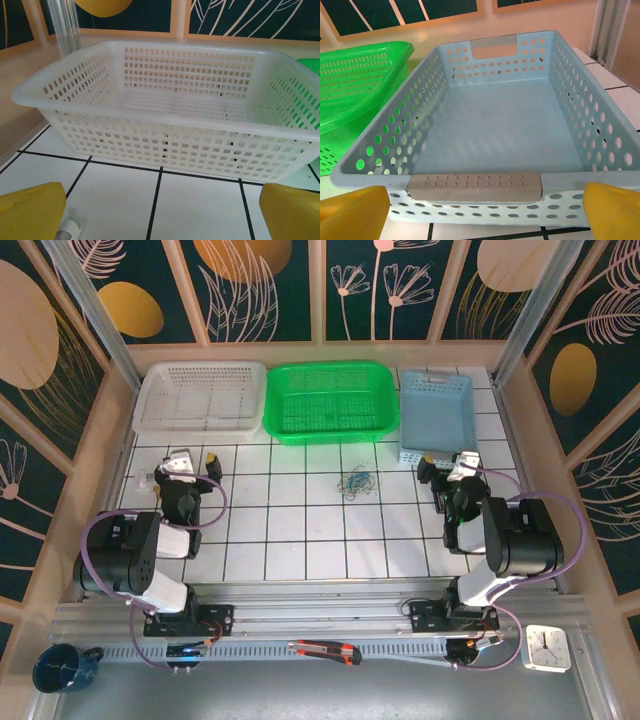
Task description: Untangle the cables
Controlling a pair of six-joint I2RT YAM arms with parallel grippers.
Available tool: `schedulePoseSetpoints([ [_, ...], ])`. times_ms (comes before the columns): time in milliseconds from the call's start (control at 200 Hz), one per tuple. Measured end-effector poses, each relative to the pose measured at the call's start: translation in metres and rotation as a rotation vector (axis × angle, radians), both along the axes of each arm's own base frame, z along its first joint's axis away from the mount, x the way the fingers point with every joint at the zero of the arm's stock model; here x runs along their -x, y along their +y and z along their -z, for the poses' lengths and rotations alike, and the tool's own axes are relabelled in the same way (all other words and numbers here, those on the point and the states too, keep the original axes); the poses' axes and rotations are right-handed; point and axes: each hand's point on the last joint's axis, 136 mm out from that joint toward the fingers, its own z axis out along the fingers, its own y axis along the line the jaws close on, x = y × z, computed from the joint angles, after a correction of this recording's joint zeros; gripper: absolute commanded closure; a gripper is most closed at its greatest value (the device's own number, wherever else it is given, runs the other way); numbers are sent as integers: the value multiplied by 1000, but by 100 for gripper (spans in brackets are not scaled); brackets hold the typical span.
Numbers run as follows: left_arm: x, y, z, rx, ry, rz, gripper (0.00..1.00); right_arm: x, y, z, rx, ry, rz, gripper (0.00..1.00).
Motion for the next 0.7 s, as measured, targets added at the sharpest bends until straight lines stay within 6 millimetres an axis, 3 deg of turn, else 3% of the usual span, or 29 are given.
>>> schedulePoseSetpoints([
  [701,1,7,0,1,-2,-41,1,0,-1,0,-1,0,0,1],
])
